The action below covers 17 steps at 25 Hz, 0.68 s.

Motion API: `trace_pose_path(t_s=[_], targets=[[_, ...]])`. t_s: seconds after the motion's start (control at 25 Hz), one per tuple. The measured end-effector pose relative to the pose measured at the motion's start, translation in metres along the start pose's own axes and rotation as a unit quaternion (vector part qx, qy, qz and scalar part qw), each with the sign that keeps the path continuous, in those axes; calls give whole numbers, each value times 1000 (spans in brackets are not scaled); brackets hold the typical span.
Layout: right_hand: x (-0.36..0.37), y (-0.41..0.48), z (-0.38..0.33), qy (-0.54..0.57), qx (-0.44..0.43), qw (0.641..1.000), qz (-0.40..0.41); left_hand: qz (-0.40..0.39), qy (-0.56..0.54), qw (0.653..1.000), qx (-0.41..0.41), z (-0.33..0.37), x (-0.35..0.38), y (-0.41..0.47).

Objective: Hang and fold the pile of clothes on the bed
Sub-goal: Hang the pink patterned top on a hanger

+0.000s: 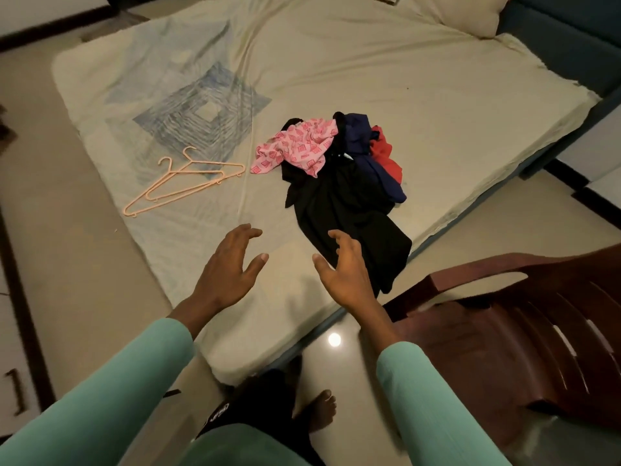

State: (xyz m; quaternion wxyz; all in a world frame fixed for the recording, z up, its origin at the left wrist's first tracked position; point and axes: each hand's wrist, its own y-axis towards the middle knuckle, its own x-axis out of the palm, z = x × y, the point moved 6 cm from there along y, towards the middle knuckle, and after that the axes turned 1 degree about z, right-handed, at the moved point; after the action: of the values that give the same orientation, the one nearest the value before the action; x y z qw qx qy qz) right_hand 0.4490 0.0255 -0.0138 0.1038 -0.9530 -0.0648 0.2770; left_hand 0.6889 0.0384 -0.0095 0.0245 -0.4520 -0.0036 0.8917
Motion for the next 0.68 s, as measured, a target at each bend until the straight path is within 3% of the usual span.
trace_pose_path(t_s=[0.16,0.36,0.48,0.68], targets=[[-5,76,17,-17,21,999,-40,3,-28,999,-37,-17,33,69],[-3,205,27,-140,-6,987,-78,7,-38,996,-83,-64,86,187],[30,305,34,-224,-46,965,-130,21,0,994,-105,-107,131,267],[94,469,37,-331,-153,923,-126,11,113,987,-115,-188,205,354]])
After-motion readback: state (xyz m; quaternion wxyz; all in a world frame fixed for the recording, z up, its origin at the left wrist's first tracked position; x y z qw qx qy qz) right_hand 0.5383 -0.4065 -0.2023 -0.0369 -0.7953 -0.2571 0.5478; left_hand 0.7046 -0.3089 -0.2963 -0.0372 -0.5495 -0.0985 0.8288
